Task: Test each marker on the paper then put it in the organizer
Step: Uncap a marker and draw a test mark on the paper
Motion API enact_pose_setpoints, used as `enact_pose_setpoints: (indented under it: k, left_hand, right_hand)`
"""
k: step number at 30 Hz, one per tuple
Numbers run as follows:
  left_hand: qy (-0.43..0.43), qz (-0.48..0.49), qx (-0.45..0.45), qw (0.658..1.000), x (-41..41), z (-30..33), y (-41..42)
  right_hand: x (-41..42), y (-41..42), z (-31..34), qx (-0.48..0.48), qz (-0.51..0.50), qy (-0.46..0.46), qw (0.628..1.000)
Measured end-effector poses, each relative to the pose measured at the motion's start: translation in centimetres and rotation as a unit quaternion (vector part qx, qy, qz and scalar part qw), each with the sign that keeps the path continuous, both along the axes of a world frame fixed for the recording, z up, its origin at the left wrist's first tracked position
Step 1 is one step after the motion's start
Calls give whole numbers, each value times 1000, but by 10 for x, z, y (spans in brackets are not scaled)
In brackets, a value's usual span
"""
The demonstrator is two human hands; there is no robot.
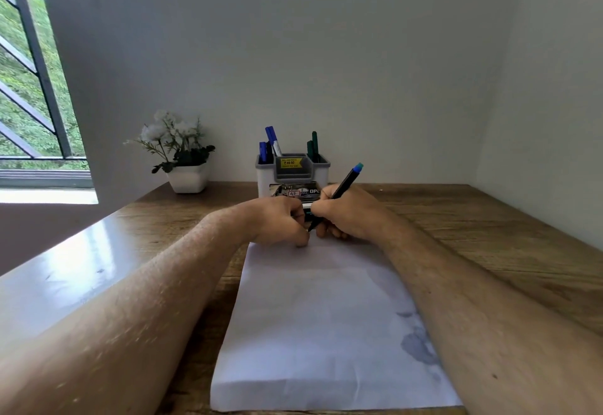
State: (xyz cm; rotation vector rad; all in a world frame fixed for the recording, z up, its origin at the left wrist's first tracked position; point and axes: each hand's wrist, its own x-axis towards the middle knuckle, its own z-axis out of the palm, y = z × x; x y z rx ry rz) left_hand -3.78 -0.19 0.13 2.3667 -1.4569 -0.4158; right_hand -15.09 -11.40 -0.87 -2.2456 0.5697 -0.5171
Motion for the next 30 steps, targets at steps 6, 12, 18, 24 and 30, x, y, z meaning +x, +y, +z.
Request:
enact_pose_setpoints:
  k: [6,12,18,24,30]
  left_hand:
    - [6,2,-1,1000,2,-1,-1]
    - [6,7,1,1000,6,-2,-3]
    - [14,4,0,1000,6,-2,-3]
    - [11,1,4,1000,8,-3,-3]
    - [8,2,1,1000,7,-2,-2]
  right_hand:
    - [0,-1,1,8,0,-2,1000]
    - [0,-1,1,9,6,0,1000]
    - [-1,2,3,15,-7,-1,1000]
    - [1,3,4,-7,-49,7,999]
    - [2,2,3,11,-53,-14,998]
